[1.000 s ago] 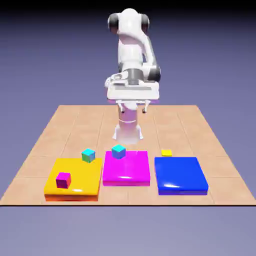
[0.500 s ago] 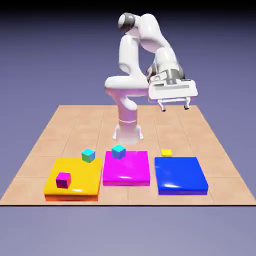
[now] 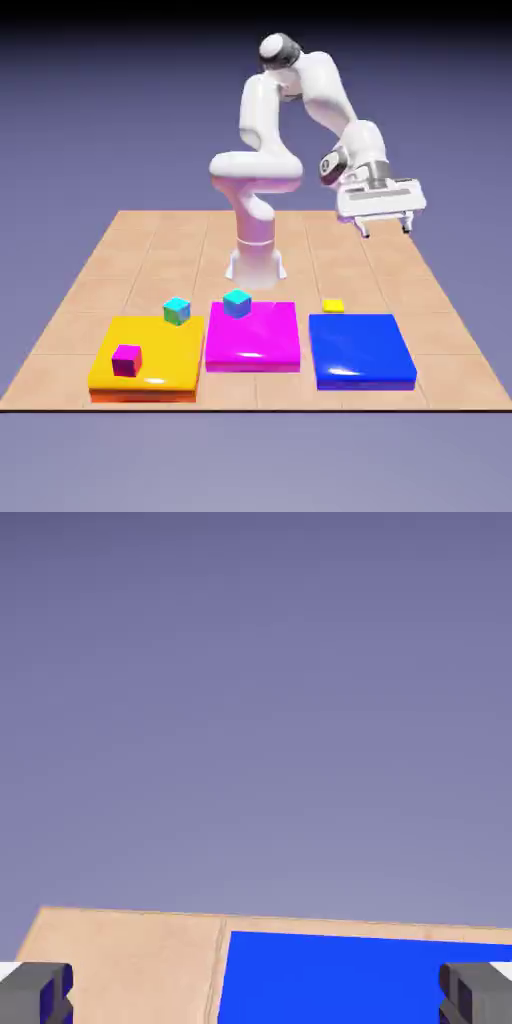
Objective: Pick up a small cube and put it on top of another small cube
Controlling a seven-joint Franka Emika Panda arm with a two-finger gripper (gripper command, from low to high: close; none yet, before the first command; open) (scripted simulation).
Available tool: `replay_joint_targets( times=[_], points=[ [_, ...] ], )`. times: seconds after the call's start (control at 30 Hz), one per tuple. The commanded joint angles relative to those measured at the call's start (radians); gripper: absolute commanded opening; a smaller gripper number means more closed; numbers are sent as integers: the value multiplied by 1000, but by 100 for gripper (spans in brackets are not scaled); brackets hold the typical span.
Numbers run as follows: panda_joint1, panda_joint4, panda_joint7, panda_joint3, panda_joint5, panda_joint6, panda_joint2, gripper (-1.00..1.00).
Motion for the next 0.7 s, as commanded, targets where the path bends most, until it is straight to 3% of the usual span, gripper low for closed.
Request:
replay_joint_targets(
  times=[0.0,0.67],
  points=[
    [-3,-4,21,36,15,3,-7,0],
    [-60,-80,440,761,306,63,-144,0]
  ],
)
